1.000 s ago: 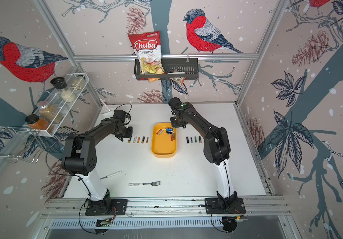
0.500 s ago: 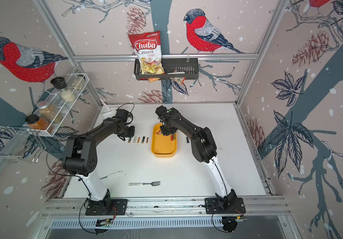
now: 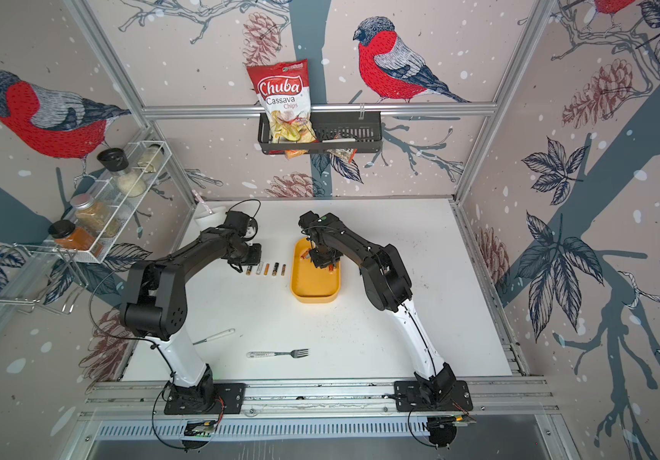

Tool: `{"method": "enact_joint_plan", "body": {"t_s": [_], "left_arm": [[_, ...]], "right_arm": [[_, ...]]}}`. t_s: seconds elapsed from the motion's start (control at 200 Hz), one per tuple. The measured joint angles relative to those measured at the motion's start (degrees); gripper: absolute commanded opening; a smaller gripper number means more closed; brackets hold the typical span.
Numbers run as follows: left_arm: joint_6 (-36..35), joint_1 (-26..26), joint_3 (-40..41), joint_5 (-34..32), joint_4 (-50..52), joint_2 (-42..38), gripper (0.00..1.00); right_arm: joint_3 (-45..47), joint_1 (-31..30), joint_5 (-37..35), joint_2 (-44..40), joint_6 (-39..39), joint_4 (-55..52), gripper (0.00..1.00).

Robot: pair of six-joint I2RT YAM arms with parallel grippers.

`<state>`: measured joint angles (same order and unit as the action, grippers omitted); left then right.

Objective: Take the batteries out of the storage box
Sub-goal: Pick up the battery from the storage box.

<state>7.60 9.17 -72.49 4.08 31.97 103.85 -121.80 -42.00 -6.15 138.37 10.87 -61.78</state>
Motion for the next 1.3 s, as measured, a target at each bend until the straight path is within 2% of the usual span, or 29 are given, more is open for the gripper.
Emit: {"method": "enact_joint_plan", "body": {"t_s": [0.385, 1.001, 1.301], "left_arm": [[0.04, 0.11, 0.39, -0.04, 0.04, -0.7, 0.32], [0.07, 0.46, 0.85, -0.22, 0.11, -1.25, 0.32], [0.07, 0.48, 0.87, -0.24, 0.15, -1.38, 0.32]], "right_arm": [[1.18, 0.04, 0.7, 0.22, 0.0, 0.7, 0.3], [1.36, 0.02, 1.99, 0.22, 0.0, 1.29, 0.21], [0.61, -0.02, 3.23, -0.83, 0.02, 1.29, 0.21]]}}
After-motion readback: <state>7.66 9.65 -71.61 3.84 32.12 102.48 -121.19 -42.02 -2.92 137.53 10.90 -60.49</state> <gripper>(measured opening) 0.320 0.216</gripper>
